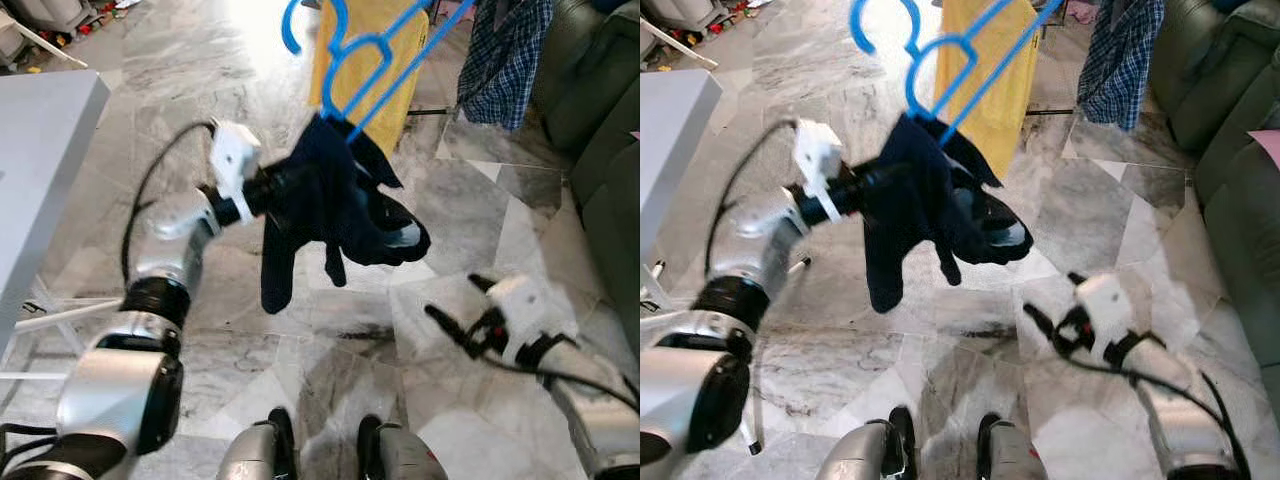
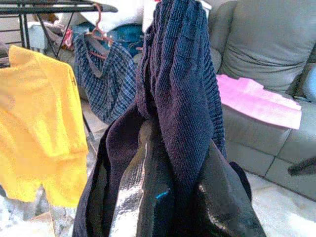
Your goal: Hang hanger
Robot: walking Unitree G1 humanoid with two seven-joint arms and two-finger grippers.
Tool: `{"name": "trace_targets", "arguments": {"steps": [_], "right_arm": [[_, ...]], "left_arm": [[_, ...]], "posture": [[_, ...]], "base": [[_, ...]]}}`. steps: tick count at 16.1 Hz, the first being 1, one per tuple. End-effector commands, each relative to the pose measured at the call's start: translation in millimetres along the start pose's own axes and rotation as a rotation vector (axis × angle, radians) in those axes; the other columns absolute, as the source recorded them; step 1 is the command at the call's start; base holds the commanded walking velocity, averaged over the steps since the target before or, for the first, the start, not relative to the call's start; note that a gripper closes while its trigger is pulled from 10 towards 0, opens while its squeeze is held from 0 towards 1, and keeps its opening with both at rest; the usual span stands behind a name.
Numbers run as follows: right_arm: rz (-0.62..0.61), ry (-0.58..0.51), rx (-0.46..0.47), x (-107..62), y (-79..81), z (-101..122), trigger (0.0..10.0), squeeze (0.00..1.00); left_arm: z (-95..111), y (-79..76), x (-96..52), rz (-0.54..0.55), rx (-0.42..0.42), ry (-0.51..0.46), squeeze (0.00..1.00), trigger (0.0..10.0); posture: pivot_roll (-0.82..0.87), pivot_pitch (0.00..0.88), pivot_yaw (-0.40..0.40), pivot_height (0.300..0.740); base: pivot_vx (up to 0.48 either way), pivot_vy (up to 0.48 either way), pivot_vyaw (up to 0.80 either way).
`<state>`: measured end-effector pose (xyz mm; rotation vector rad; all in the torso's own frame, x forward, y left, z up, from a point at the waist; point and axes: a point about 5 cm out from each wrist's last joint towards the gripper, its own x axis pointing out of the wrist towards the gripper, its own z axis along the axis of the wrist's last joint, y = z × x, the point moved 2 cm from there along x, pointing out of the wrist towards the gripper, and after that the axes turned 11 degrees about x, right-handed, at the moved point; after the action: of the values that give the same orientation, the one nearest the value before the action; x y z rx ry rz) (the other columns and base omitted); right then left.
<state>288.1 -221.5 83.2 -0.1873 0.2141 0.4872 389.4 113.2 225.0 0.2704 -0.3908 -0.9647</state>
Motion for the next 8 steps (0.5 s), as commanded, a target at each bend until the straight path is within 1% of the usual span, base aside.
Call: {"name": "trace_targets", "arguments": {"steps": [1, 2, 3, 5, 6, 8], "right_arm": [[-0.016, 0.023, -0.065, -0.3, 2.1, -8, 10.0, 0.00], [-0.054, 0.023, -0.141, 3.1, -0.1, -9, 10.0, 0.00], [-0.078, 0.021, -0.169, 5.0, -2.1, -10, 10.0, 0.00], [-0.139, -0.002, -0.199, 8.5, -7.8, -8, 10.0, 0.00], [-0.171, -0.029, -0.212, 11.7, -11.7, -3, 10.0, 0.00], [-0.183, -0.079, -0.241, 20.2, -11.4, 8, 10.0, 0.00]], "left_arm": [[18, 9.2, 1.7, -0.006, 0.039, -0.053, 0.00, 0.0], [23, 10.0, 2.7, -0.025, 0.045, -0.070, 0.00, 0.0], [27, 9.4, 3.2, -0.043, 0.050, -0.082, 0.00, 0.0], [36, 11.2, 3.5, -0.068, 0.061, -0.105, 0.00, 0.0], [45, 14.8, 3.5, -0.079, 0.066, -0.127, 0.00, 0.0], [56, 18.4, 3.1, -0.095, 0.075, -0.152, 0.00, 0.0]], "posture": [[-0.14, 0.244, 0.090, 0.740], [-0.14, 0.242, 0.091, 0.740], [-0.14, 0.245, 0.094, 0.740], [-0.13, 0.246, 0.092, 0.740], [-0.12, 0.249, 0.096, 0.740], [-0.12, 0.249, 0.096, 0.740]], "base": [[0.000, 0.000, 0.00], [0.000, 0.000, 0.00], [0.000, 0.000, 0.00], [0.000, 0.000, 0.00], [0.000, 0.000, 0.00], [0.000, 0.000, 0.00]]}}
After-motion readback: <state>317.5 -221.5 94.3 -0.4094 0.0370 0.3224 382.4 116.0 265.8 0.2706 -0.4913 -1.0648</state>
